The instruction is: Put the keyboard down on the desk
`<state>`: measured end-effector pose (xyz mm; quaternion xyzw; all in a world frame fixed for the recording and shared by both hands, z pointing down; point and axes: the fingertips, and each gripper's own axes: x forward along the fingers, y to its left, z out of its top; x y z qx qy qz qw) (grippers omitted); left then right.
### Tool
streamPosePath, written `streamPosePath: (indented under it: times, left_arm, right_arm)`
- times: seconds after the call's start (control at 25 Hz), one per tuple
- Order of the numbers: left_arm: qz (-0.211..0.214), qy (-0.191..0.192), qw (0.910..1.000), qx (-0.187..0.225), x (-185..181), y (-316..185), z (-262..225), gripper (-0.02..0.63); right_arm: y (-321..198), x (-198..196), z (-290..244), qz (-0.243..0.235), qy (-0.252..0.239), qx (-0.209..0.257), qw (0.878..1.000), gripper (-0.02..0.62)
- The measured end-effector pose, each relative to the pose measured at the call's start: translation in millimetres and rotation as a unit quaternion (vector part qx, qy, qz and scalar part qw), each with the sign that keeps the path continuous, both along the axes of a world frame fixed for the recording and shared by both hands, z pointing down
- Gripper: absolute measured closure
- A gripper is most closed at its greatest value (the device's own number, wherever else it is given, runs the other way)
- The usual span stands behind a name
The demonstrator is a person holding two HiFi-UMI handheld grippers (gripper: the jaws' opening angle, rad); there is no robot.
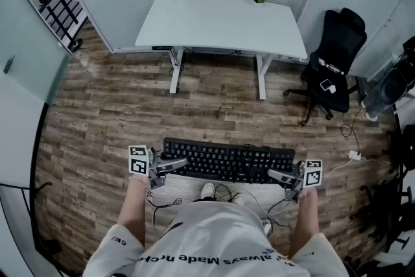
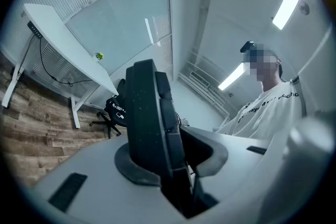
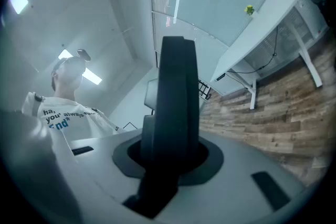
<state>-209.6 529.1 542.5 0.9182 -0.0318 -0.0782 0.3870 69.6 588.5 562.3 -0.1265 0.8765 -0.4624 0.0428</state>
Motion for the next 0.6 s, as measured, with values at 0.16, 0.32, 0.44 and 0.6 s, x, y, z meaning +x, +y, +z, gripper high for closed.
streamPosePath:
  times: [0.16, 0.32, 0.44, 0.6]
  left_arm:
    - [0.0, 0.0, 1.0, -0.001, -17.7, -1.3, 0.4, 0.472]
    - [-0.001, -0.005, 0.9999, -0.011, -30.5, -5.3, 6.6, 0.472]
    - [0.004, 0.0, 0.9999, -0.014, -36.0, -4.6, 8.2, 0.472]
    - [0.005, 0.001, 0.9999, -0.015, -37.7, -3.5, 9.1, 0.472]
  right_arm:
    - [-1.7, -19.3, -1.8, -0.001, 0.001, 0.002, 1.0, 0.488]
    - [-4.7, -33.6, 1.8, 0.002, 0.007, -0.004, 1.0, 0.479]
    - [-2.6, -40.0, 2.9, 0.004, 0.01, -0.004, 1.0, 0.48]
    - [-0.8, -40.9, 2.9, 0.004, 0.009, -0.004, 1.0, 0.479]
